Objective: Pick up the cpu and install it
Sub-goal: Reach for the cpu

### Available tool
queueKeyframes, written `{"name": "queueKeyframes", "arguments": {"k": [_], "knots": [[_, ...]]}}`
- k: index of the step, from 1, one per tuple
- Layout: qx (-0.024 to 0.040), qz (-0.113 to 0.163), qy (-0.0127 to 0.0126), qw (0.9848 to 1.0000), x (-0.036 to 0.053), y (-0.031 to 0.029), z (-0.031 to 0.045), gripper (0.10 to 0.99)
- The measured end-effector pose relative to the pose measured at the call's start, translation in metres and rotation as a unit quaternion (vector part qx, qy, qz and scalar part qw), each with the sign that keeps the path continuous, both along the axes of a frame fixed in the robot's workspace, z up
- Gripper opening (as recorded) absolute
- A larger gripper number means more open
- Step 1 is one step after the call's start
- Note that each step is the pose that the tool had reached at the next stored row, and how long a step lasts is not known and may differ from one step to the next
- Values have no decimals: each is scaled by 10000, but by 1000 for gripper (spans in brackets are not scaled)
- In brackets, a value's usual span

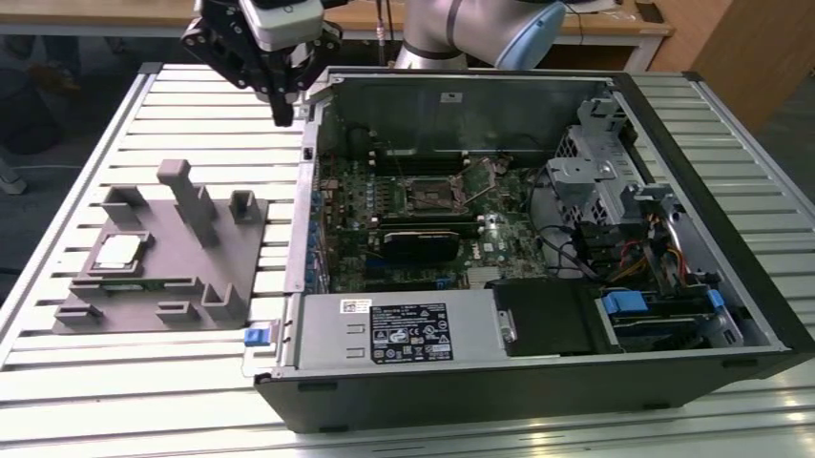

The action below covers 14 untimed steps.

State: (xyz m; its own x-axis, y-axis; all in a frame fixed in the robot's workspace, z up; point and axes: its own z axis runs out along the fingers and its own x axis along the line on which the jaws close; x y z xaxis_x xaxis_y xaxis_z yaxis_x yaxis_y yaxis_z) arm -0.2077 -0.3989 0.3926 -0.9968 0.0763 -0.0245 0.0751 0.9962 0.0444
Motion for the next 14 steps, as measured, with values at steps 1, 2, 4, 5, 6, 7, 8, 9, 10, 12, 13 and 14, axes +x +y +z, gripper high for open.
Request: {"name": "queueKeyframes", "arguments": {"k": [1,2,4,5,6,7,8,9,10,12,13,14], "knots": [[0,0,0,10000,-6,0,0,106],[0,0,0,10000,-11,0,0,106],[0,0,0,10000,-24,0,0,106],[0,0,0,10000,-29,0,0,106],[0,0,0,10000,-35,0,0,106],[0,0,0,10000,-41,0,0,106],[0,0,0,10000,-47,0,0,106],[0,0,0,10000,-53,0,0,106],[0,0,0,10000,-65,0,0,106],[0,0,0,10000,-77,0,0,106],[0,0,0,10000,-83,0,-1,106],[0,0,0,10000,-89,0,0,106]]}}
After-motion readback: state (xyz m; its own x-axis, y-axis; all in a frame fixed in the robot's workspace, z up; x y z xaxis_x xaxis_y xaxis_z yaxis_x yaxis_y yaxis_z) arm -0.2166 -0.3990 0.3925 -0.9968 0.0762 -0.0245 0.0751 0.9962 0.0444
